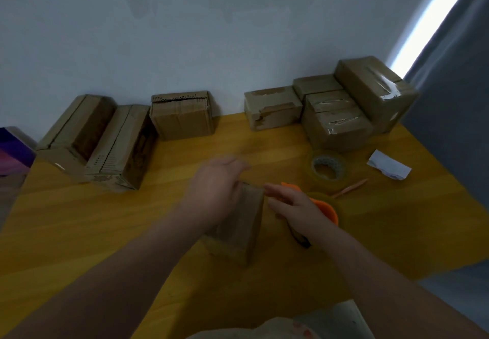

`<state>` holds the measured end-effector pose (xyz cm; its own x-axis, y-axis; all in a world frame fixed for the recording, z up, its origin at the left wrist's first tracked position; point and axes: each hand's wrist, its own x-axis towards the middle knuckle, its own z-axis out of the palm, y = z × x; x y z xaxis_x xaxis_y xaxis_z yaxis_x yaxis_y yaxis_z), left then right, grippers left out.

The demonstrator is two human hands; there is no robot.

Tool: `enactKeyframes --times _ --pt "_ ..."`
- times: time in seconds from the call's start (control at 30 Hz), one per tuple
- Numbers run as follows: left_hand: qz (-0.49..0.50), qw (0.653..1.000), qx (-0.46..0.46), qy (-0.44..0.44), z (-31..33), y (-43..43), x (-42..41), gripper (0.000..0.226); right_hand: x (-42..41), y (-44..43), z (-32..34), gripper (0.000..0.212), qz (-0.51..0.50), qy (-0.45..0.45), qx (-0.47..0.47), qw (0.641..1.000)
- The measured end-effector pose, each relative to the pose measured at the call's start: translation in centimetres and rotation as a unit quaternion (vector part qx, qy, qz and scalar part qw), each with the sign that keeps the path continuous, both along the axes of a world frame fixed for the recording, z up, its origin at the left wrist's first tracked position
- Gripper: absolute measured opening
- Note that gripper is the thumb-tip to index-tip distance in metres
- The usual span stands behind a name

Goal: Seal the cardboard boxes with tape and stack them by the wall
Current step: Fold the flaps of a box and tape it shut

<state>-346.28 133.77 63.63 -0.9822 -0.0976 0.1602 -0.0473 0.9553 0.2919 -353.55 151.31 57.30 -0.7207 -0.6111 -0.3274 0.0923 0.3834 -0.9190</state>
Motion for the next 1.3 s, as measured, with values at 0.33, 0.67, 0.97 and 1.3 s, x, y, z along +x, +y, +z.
enactKeyframes --times 0.33,0.67,0.97,1.3 --pt "-0.05 0.998 0.008 0.046 -4.8 1.5 4.4 0.038 0.7 -1.0 -0.1 0.029 -0.02 -0.054 -0.087 0.995" --pt "-0.041 0.994 0.049 0.093 -5.9 1.7 4.3 0.033 0.9 -2.6 -1.1 0.021 -0.106 0.003 -0.058 0.993" --pt "-0.048 0.99 0.059 0.115 -5.8 1.8 4.4 0.028 0.2 -3.7 -1.9 0.016 -0.125 0.121 -0.035 0.984" --pt "-0.047 0.994 0.059 0.075 -5.6 1.4 4.4 0.032 -0.3 -4.3 -2.1 0.044 -0.14 0.248 0.013 0.958"
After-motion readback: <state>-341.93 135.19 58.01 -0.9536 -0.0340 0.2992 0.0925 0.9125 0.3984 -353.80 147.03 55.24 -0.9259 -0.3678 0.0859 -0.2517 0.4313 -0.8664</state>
